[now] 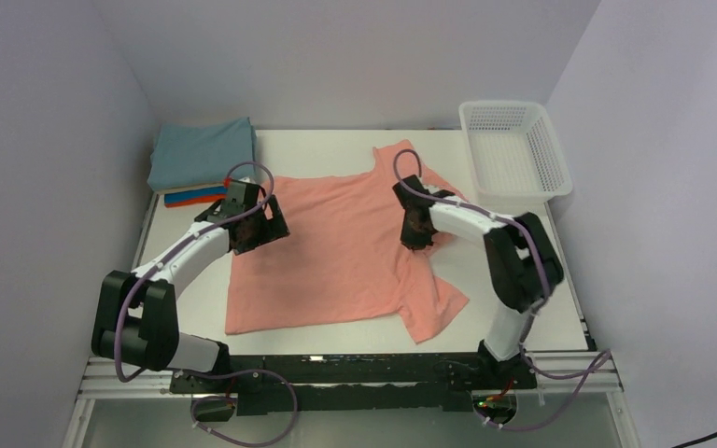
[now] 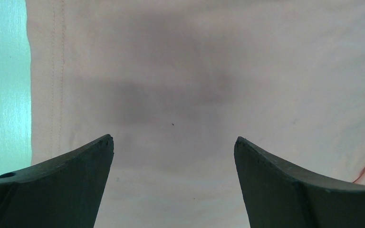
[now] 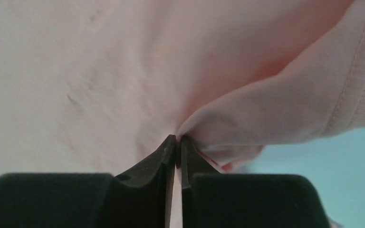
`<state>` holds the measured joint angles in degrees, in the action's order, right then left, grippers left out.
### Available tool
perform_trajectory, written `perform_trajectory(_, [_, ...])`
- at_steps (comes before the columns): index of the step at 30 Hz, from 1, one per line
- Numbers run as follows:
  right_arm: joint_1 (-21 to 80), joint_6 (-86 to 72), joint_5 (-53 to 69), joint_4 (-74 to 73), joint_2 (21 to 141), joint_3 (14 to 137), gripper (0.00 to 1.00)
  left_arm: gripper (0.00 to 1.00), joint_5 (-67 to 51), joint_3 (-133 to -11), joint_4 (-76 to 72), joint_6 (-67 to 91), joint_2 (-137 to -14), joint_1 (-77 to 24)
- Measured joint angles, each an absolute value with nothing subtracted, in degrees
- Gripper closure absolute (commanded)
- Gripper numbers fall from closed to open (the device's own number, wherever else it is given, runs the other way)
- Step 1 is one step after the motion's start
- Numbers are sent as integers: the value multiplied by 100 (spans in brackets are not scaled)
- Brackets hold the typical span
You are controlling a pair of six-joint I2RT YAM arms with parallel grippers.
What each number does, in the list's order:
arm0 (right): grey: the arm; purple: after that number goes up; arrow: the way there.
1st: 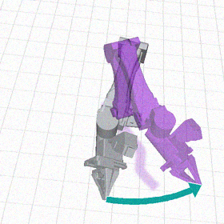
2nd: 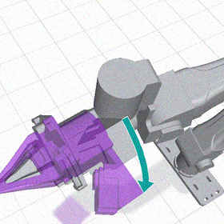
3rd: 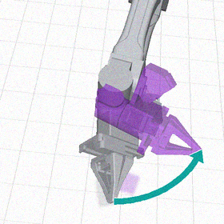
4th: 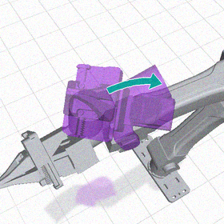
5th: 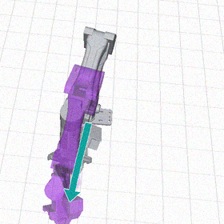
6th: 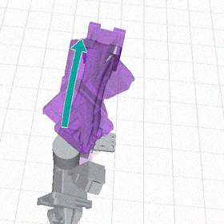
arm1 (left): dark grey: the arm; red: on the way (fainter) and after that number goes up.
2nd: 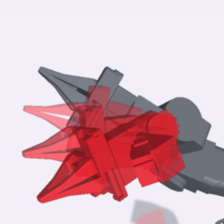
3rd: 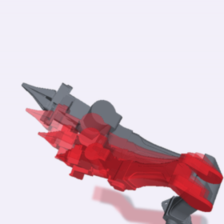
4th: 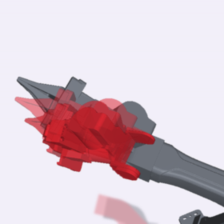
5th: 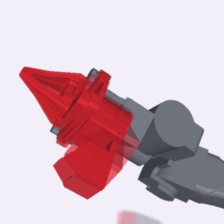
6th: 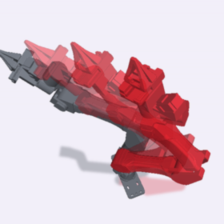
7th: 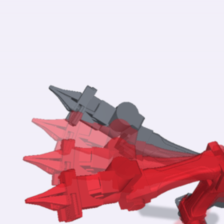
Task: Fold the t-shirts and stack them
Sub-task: Flatten out the tshirt
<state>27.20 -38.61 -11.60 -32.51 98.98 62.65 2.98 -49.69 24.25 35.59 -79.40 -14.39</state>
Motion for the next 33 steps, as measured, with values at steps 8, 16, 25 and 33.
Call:
perform_trajectory(8, [3153, -3883, -1522, -3514, 10554, 6963, 8, 1, 353, -5015, 2469, 3533, -8075, -1439])
perform_trajectory(16, [3024, -3861, -1750, -3647, 8197, 5730, 0, 1, 266, -5017, 2318, 3538, -8348, -1439])
perform_trajectory(25, [1610, -4558, -1402, -4445, 5714, 3487, 14, 1, 97, -5017, 2137, 3540, -8468, -1439])
perform_trajectory(33, [1544, -4692, -810, -4307, 6224, 2891, 50, 1, -10, -5017, 2058, 3542, -8578, -1439])
